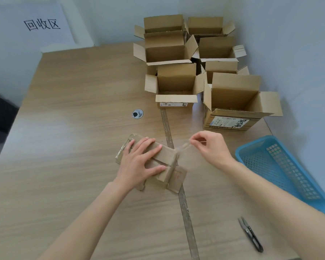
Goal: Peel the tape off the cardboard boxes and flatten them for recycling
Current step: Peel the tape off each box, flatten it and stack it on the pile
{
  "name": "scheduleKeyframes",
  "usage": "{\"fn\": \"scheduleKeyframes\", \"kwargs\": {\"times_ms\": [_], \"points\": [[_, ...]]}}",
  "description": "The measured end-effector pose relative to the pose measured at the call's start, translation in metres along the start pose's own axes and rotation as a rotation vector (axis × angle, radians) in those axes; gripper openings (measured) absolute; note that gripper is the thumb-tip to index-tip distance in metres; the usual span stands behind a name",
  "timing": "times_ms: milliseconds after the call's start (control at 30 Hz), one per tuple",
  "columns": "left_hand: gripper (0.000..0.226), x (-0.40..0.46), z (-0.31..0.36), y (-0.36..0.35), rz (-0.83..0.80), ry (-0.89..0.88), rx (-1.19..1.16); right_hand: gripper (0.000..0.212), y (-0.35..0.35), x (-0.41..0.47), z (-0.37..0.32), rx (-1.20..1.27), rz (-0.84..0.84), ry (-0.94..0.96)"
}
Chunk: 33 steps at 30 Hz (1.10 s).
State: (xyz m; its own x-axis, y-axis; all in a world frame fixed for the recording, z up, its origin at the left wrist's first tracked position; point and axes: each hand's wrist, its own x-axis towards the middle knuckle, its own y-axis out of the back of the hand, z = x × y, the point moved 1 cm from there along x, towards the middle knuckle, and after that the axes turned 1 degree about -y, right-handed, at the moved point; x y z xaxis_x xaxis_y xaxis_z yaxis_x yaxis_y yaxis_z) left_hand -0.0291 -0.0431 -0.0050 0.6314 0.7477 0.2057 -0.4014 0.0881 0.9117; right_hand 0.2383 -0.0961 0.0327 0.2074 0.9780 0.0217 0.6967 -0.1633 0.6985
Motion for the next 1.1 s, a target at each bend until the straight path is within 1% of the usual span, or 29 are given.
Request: {"fn": "scheduleKeyframes", "kwargs": {"times_ms": [67,167,267,400,467,533,567,633,667,700,767,833,933,1067,1100], "points": [[0.072,0.001,-0.001,-0.001,-0.022,-0.004,-0.023,0.011,-0.001,0.000,-0.004,-0.041,-0.029,0.075],[0.073,-0.002,-0.002,-0.003,-0.011,-0.018,-0.009,0.017,-0.014,-0.006,-0.015,-0.023,-0.060,0.155],[0.073,-0.002,-0.002,-0.002,0.000,-0.017,-0.005,0.024,-0.031,-0.011,-0.019,-0.050,-0.167,0.204],[0.072,-0.003,-0.001,-0.003,0.004,-0.015,0.002,0.036,-0.037,-0.014,-0.016,0.010,-0.318,0.170],[0.072,-0.003,0.000,-0.004,0.001,-0.010,0.004,0.034,-0.037,-0.011,-0.014,-0.027,-0.305,0.189],[0.072,-0.003,0.000,-0.003,-0.015,-0.008,-0.005,0.024,-0.036,-0.006,-0.012,-0.030,-0.243,0.177],[0.072,-0.003,-0.001,-0.002,-0.024,-0.008,-0.013,0.019,-0.035,-0.003,-0.011,0.007,-0.217,0.131],[0.073,0.000,-0.002,0.001,-0.043,-0.015,-0.025,0.013,-0.029,0.003,-0.001,0.143,-0.136,-0.064],[0.073,0.000,-0.002,0.002,-0.050,-0.017,-0.033,0.013,-0.026,0.002,0.005,0.174,-0.095,-0.150],[0.074,0.001,-0.003,0.002,-0.050,-0.014,-0.040,0.014,-0.024,0.002,0.010,0.145,-0.078,-0.170],[0.074,0.002,-0.002,0.002,-0.049,-0.014,-0.041,0.017,-0.024,-0.002,0.012,0.026,-0.128,-0.074],[0.073,0.001,-0.001,0.000,-0.035,-0.014,-0.042,0.025,-0.023,-0.004,0.007,0.032,-0.189,-0.002],[0.072,0.003,0.003,0.000,-0.005,0.003,-0.062,0.036,-0.018,-0.002,0.006,0.041,-0.233,0.001],[0.070,0.013,0.016,0.000,0.012,0.058,-0.038,0.043,-0.010,-0.010,0.012,0.031,-0.333,-0.054],[0.069,0.016,0.021,-0.001,0.013,0.067,-0.040,0.043,-0.007,-0.012,0.013,0.022,-0.325,-0.049]]}}
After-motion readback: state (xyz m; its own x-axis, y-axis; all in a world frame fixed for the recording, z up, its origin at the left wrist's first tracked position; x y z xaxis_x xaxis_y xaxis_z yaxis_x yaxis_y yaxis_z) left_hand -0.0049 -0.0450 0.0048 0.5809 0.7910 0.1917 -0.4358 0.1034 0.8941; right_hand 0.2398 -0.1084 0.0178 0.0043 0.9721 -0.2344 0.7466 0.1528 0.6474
